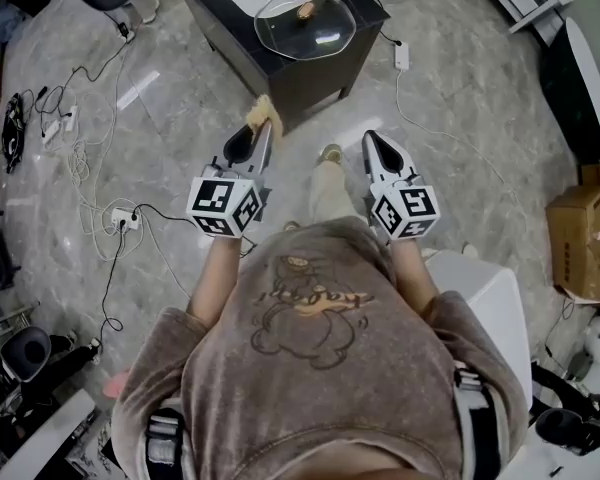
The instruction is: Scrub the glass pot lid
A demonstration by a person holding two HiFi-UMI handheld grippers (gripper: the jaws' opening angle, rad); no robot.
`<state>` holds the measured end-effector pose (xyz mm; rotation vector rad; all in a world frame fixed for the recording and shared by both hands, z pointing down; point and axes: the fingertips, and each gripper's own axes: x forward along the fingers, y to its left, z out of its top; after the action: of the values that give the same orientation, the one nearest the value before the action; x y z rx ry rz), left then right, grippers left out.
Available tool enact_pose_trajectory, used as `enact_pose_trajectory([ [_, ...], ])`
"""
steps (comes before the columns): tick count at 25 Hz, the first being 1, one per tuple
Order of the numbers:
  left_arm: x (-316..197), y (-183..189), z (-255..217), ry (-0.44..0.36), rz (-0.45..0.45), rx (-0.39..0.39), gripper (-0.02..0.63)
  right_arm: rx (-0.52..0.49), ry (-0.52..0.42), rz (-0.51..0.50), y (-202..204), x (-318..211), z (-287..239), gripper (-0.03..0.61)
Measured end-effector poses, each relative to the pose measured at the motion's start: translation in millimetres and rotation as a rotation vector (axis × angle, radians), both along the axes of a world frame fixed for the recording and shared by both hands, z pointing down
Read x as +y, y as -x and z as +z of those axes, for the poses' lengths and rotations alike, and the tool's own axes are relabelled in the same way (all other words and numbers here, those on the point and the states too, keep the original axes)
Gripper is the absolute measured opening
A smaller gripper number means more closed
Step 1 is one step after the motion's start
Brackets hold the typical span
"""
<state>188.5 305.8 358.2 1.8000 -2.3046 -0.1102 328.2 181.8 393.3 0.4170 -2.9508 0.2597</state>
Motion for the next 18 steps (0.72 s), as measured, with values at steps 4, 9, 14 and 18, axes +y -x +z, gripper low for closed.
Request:
enact_pose_trajectory([
  [4, -17.6, 26.1, 5.4, -0.004, -0.011, 0.005, 0.068, -0.001, -0.006, -0.002, 25.3, -23.5, 2.8, -0.011],
  [9, -53.8, 66.1, 4.9, -0.004, -0.028, 0.005, 0.068, -0.009, 0.001, -0.018, 67.7, -63.9, 3.7, -0.011],
  [14, -97.2, 108.8, -2.8, 0.001, -0.054, 0.007, 0.069, -0.009, 0.008, -0.051, 115.9, -110.5, -0.8, -0.011],
  [18, -131.9, 141.1, -11.4, 0.003, -0.083, 0.014, 0.069, -0.004, 0.010, -0.089, 150.9, -147.3, -9.9, -0.011],
])
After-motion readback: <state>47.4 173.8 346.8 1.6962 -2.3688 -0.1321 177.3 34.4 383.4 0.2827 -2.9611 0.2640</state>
